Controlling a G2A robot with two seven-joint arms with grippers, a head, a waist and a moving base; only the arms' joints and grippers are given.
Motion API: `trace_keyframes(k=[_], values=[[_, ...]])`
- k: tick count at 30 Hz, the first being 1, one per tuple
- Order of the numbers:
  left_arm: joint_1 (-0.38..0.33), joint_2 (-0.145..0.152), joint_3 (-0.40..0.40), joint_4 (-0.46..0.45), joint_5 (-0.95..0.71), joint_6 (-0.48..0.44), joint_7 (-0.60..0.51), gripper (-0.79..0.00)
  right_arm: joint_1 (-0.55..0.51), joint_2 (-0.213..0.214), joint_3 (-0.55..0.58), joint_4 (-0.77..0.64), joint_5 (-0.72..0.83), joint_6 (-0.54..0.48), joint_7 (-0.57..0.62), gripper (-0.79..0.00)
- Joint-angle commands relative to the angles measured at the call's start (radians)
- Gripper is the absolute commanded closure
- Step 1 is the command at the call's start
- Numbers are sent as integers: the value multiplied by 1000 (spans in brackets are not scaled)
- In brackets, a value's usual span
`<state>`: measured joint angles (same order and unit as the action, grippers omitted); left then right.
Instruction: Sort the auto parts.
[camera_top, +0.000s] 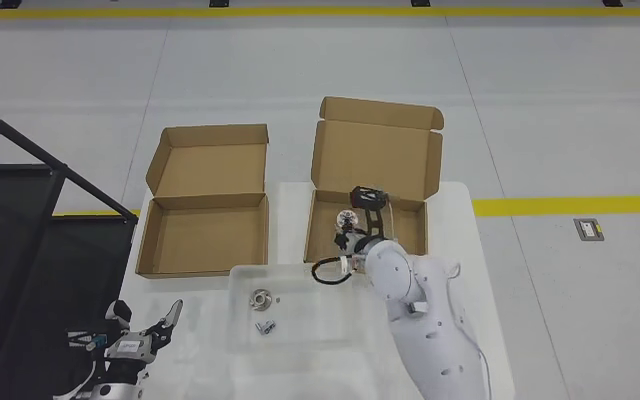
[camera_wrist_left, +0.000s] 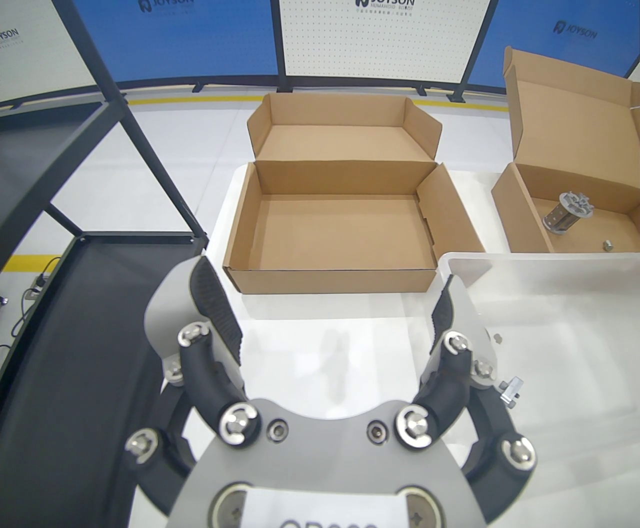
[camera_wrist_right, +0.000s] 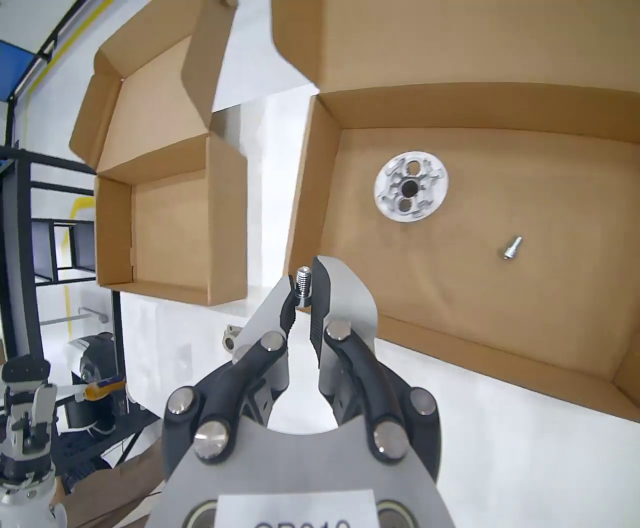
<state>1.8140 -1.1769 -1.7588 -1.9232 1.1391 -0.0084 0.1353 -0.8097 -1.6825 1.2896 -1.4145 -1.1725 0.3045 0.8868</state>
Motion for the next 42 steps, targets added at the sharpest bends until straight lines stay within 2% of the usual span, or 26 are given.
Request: trace_keyframes(k=[1,6,18,29,38,42], values=[[0,0,0,0,0,0,0,-785,40,0,6,63,-8,29,-3,0],[0,0,0,0,0,0,0,-785,122,9,12,207,-111,55,42,0],[0,0,0,0,0,0,0,-785,301,42,80,526,-209,-24,172,0],[0,0,0,0,0,0,0,-785,437,43,77,804,-187,-55,149,0],[0,0,0,0,0,0,0,-785,490,39,79,920,-134,-67,84,0],[0,0,0,0,0,0,0,-785,499,40,76,941,-122,-72,69,-68]])
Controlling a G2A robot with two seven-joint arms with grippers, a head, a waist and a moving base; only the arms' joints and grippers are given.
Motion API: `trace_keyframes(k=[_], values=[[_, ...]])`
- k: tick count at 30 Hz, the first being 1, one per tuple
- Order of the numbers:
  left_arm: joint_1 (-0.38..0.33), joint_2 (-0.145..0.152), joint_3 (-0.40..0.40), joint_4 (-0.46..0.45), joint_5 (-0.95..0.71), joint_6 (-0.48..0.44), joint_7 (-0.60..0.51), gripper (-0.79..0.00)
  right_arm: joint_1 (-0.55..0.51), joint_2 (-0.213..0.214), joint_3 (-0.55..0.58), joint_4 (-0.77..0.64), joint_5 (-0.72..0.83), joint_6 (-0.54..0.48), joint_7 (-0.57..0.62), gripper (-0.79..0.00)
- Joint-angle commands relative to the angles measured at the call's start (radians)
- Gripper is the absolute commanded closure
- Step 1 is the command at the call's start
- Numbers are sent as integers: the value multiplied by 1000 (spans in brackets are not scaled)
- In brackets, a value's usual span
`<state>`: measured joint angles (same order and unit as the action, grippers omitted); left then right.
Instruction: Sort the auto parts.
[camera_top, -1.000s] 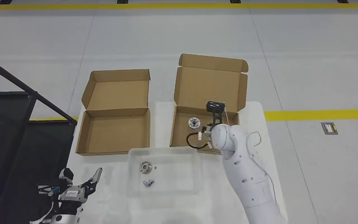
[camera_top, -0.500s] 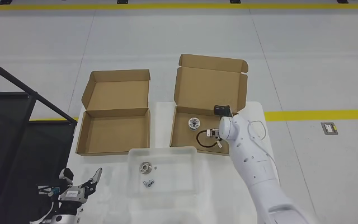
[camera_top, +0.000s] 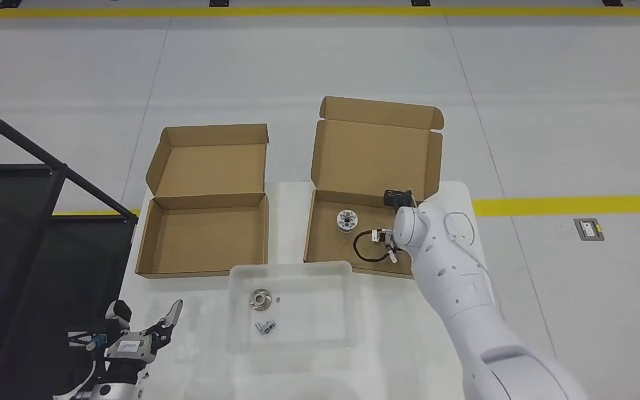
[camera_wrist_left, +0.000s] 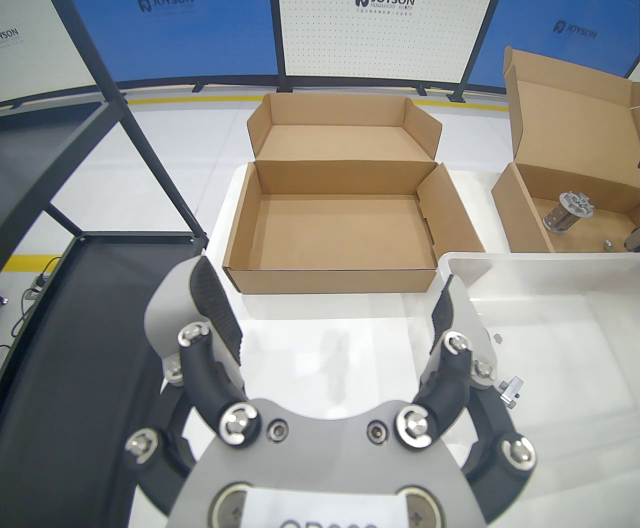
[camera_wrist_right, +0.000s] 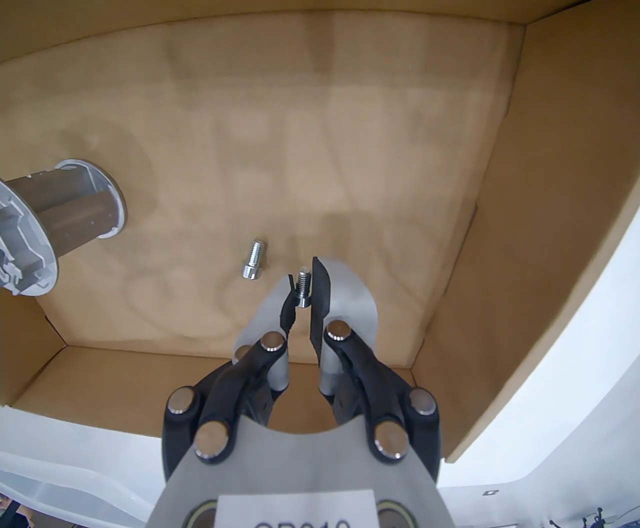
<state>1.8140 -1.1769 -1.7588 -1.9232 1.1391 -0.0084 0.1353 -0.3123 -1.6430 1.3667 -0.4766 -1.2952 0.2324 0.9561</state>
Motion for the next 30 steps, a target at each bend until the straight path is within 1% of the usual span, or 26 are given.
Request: trace_keyframes(k=[1,4,8,17,19,30], values=[[0,0,0,0,0,0,0,-785,4,0,-2,9,3,-1,-1,-74],[0,0,0,0,0,0,0,-785,10,1,-4,21,9,-1,-7,-102],[0,0,0,0,0,0,0,-785,16,1,-8,34,16,-3,-10,-102],[0,0,0,0,0,0,0,-785,20,6,-11,43,32,-5,-18,-132],[0,0,0,0,0,0,0,-785,18,7,-12,42,35,-4,-20,-160],[0,0,0,0,0,0,0,-785,-6,14,-16,-5,52,-1,-27,-145]])
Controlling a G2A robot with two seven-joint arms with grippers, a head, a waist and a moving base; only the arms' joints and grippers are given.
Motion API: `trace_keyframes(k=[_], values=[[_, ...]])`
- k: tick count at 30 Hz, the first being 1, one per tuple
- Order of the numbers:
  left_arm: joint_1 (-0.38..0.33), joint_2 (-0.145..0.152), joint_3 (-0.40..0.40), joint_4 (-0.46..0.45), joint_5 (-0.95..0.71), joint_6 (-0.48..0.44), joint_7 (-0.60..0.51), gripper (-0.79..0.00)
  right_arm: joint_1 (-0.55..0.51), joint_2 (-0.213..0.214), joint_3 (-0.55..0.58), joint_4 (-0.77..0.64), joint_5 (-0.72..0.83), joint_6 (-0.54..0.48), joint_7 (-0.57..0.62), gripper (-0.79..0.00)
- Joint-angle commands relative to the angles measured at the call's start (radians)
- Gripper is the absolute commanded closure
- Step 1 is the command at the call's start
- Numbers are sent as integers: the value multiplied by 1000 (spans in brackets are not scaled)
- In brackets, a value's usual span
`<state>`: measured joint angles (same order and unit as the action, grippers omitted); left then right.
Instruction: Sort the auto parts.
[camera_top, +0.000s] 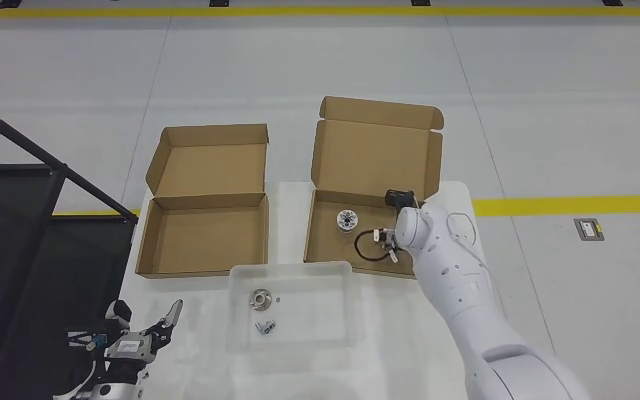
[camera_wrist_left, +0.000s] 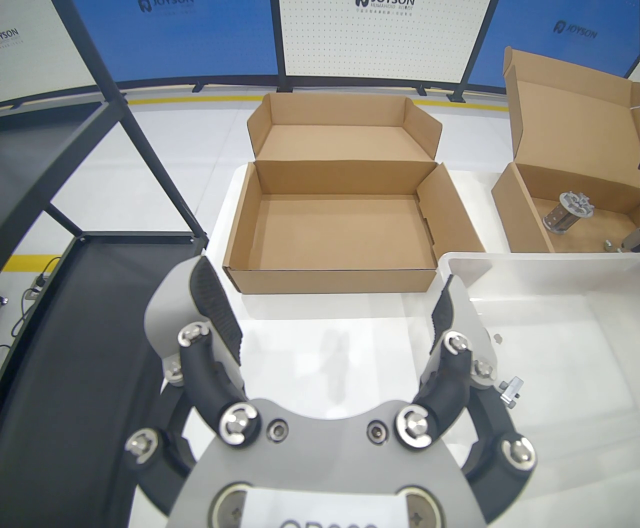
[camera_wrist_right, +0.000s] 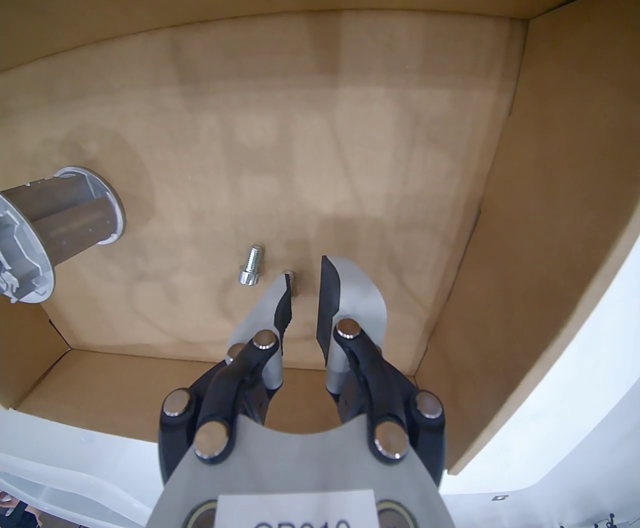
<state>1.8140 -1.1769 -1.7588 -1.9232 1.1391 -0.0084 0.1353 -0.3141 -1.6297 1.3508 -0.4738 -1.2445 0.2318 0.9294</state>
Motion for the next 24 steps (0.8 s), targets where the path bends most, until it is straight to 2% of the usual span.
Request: trace_keyframes(k=[1,16,18,24], values=[[0,0,0,0,0,0,0,-785,-8,2,0,-17,4,-1,1,-145],[0,0,0,0,0,0,0,-785,-100,21,11,-197,29,-19,31,-108],[0,0,0,0,0,0,0,-785,-125,26,22,-245,52,-42,28,-89],[0,0,0,0,0,0,0,-785,-261,48,71,-495,126,-157,53,-139]])
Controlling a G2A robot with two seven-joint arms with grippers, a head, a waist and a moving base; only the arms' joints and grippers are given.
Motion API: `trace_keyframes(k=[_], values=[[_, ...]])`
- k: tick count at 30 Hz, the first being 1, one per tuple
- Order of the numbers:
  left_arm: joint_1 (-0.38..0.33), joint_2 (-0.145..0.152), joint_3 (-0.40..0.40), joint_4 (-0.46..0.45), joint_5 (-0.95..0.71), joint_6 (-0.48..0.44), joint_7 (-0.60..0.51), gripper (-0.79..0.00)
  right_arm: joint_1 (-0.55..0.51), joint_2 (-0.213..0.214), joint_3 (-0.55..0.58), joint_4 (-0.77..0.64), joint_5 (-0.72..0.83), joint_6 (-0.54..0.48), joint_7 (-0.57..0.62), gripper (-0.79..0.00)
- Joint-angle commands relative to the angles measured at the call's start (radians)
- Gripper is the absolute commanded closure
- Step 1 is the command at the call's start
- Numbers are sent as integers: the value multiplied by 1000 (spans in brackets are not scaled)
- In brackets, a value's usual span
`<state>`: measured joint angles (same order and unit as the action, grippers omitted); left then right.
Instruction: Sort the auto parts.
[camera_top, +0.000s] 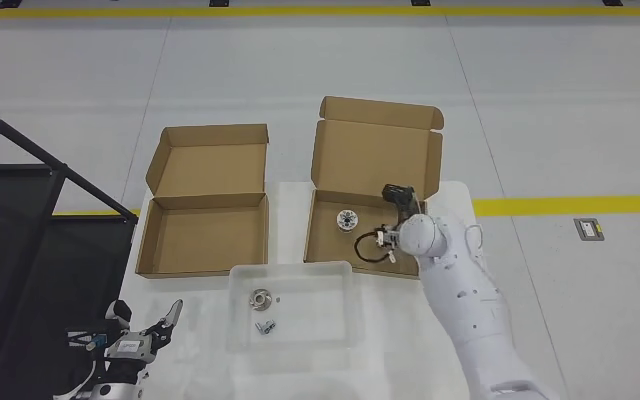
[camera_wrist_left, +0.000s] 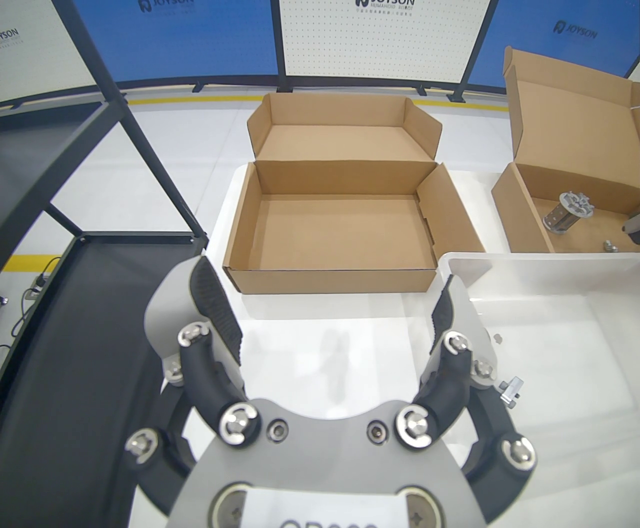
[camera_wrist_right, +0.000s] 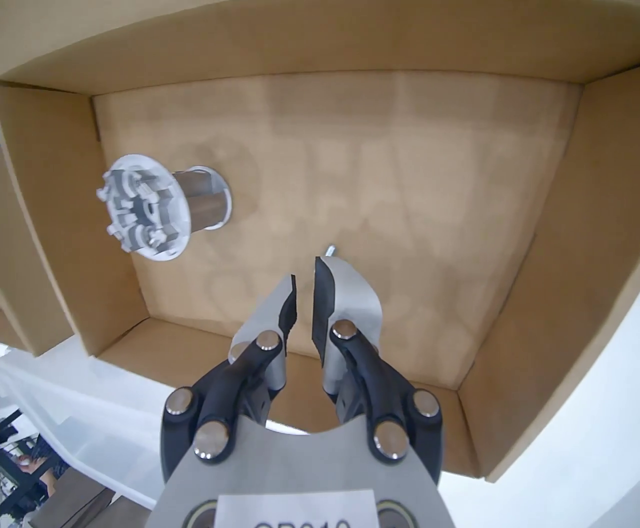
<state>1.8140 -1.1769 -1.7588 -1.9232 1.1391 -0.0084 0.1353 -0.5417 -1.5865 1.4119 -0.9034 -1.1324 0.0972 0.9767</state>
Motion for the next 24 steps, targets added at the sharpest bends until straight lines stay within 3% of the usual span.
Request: trace_keyframes(k=[1,7,12,16,24], values=[[0,0,0,0,0,0,0,-785,-66,8,20,-124,28,-42,12,-151],[0,0,0,0,0,0,0,-785,-265,29,64,-458,138,-175,56,-151],[0,0,0,0,0,0,0,-785,-352,37,50,-589,228,-262,82,-139],[0,0,0,0,0,0,0,-785,-350,40,17,-572,243,-267,86,-151],[0,0,0,0,0,0,0,-785,-235,40,-44,-347,273,-255,69,-163]])
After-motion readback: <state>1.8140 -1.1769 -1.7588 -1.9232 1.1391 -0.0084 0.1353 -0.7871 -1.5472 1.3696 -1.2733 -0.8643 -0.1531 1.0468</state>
